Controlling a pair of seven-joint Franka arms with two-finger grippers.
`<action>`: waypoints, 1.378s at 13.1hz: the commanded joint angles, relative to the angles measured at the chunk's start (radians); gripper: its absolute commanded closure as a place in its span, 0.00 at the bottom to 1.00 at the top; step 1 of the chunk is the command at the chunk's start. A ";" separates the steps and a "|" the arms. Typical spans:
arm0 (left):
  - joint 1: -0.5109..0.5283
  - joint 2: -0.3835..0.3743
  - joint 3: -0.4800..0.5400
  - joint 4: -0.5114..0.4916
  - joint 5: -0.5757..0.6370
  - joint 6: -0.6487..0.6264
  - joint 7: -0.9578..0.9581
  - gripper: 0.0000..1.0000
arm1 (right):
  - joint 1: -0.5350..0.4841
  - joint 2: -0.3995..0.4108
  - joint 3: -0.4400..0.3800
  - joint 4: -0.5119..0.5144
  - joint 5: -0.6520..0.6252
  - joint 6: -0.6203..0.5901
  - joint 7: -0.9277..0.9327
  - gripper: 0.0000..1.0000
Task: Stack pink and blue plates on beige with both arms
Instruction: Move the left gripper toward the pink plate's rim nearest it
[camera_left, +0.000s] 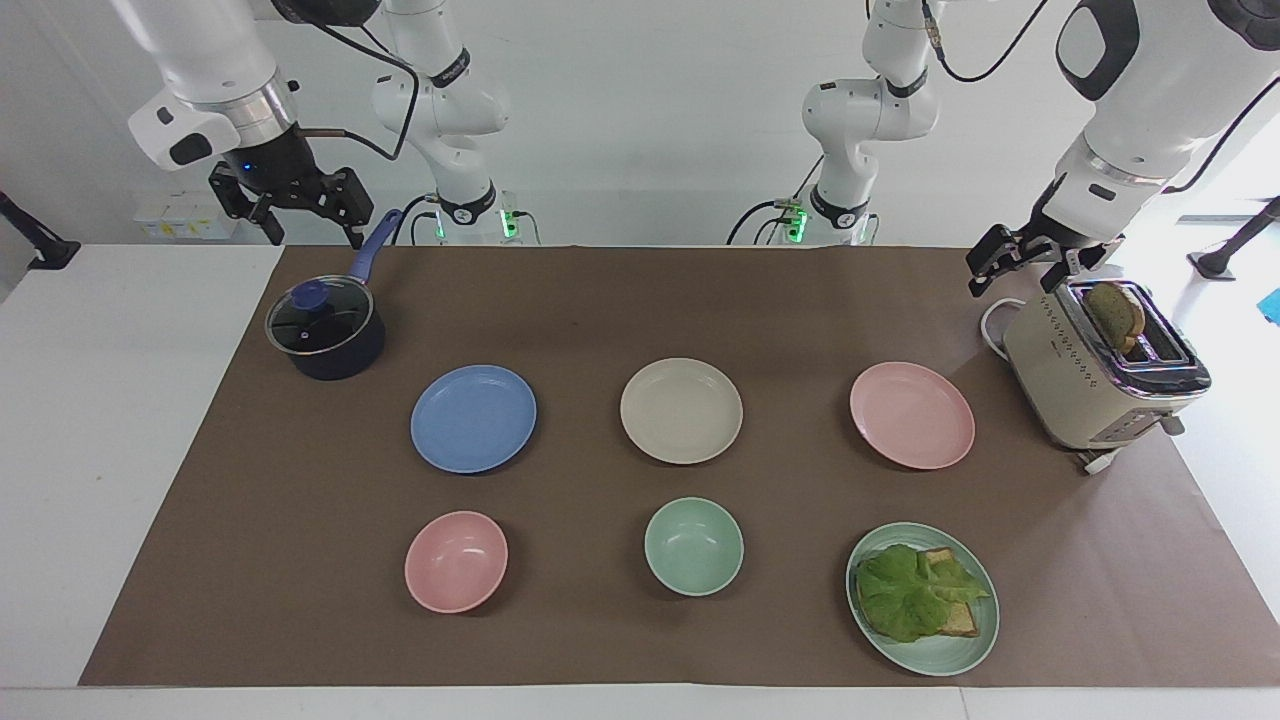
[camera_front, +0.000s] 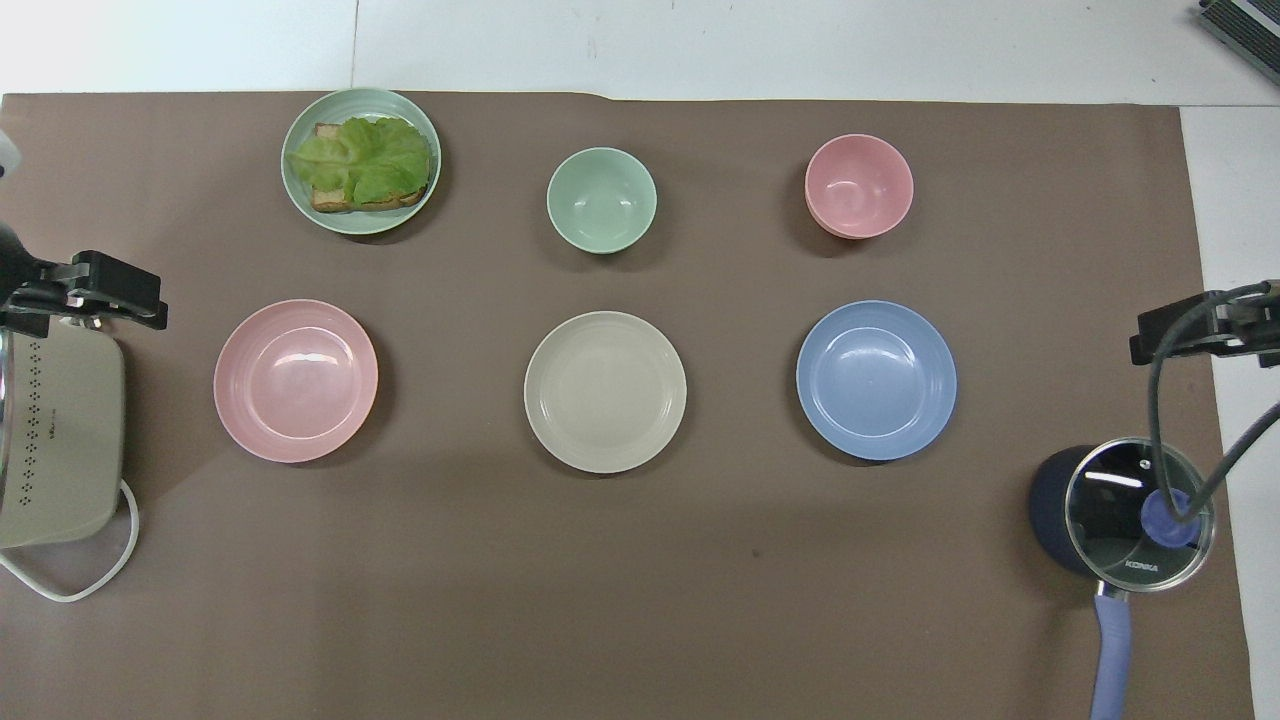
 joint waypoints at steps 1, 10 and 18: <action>0.002 -0.027 0.001 -0.030 0.009 0.002 0.012 0.00 | -0.009 -0.018 0.005 -0.018 0.023 0.013 0.021 0.00; 0.007 -0.076 0.004 -0.315 0.007 0.275 0.006 0.00 | -0.010 -0.020 0.004 -0.021 0.023 0.013 0.017 0.00; 0.047 0.014 0.006 -0.450 0.009 0.475 0.000 0.00 | -0.010 -0.020 0.002 -0.021 0.023 0.013 0.015 0.00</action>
